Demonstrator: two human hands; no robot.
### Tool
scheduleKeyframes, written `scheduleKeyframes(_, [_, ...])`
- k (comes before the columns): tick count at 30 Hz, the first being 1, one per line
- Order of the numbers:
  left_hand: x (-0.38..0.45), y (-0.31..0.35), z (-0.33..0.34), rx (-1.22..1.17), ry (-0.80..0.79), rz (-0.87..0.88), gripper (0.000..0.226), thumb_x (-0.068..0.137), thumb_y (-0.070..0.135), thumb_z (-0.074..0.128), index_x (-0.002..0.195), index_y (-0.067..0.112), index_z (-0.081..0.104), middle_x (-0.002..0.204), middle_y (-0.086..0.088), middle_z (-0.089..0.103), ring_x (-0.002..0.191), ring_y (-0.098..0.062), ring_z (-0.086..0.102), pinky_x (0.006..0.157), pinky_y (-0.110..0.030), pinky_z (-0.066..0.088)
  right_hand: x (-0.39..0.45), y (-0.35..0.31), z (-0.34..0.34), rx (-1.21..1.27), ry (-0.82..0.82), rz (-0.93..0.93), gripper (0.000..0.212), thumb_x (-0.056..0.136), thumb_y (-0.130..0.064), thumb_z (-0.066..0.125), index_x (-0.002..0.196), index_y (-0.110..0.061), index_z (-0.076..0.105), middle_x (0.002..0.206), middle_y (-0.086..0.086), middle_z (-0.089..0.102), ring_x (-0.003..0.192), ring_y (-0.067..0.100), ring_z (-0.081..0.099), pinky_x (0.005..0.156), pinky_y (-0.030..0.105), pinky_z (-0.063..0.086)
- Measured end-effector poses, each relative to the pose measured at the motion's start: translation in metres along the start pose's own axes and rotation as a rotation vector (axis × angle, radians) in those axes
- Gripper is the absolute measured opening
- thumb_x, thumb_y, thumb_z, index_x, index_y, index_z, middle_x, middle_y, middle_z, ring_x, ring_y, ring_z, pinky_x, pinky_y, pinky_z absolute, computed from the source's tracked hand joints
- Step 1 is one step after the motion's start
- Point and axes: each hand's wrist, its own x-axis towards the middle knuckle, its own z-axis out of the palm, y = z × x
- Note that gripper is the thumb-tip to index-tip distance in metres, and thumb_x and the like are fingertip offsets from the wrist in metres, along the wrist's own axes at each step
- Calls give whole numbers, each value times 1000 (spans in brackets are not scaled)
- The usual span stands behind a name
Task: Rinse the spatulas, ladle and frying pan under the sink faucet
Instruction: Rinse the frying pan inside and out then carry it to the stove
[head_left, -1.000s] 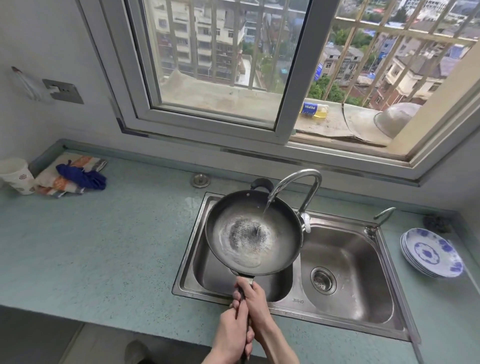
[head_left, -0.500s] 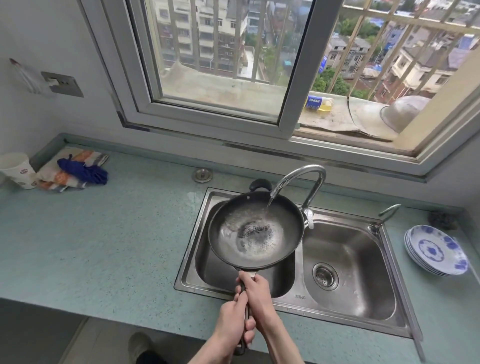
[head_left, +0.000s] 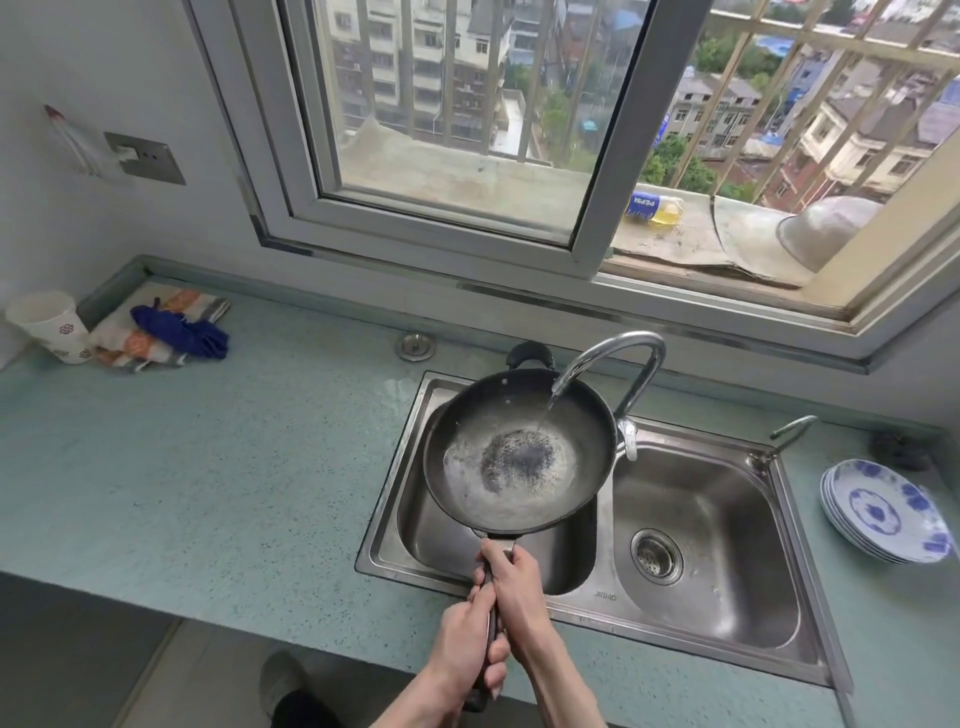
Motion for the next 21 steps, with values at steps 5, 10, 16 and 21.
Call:
scheduleKeyframes(5, [-5,1,8,21,8,16,60,109,35,43,54,9,43,42,-8,40,29,-19,40,33,-21,36,-1,-1,-5,14,1,-10,23,99,-13,62,78,-4,58,59,12,53,46,21,48,45,26,43])
scheduleKeyframes(10, [-6,-1,12,87,27,25,57,109,34,42,58,8,44,44,-9,43,30,-21,43,34,-21,36,-1,5,-10,128,-47,47,25,103,-16,60,81,-4,58,58,10,51,44,20,47,43,24,42])
scheduleKeyframes(16, [-7,-2,2,37,10,-16,57,108,36,44,57,11,42,45,-8,40,32,-20,41,35,-21,36,-1,6,-2,41,-22,36,24,102,-10,58,79,-1,56,56,11,51,41,19,47,42,23,41])
scheduleKeyframes(21, [-1,-9,-8,-68,-42,-90,57,106,39,49,54,14,45,48,-7,37,32,-17,36,36,-21,35,1,15,0,-23,33,-28,24,100,-10,59,77,0,59,59,15,54,52,23,50,45,26,44])
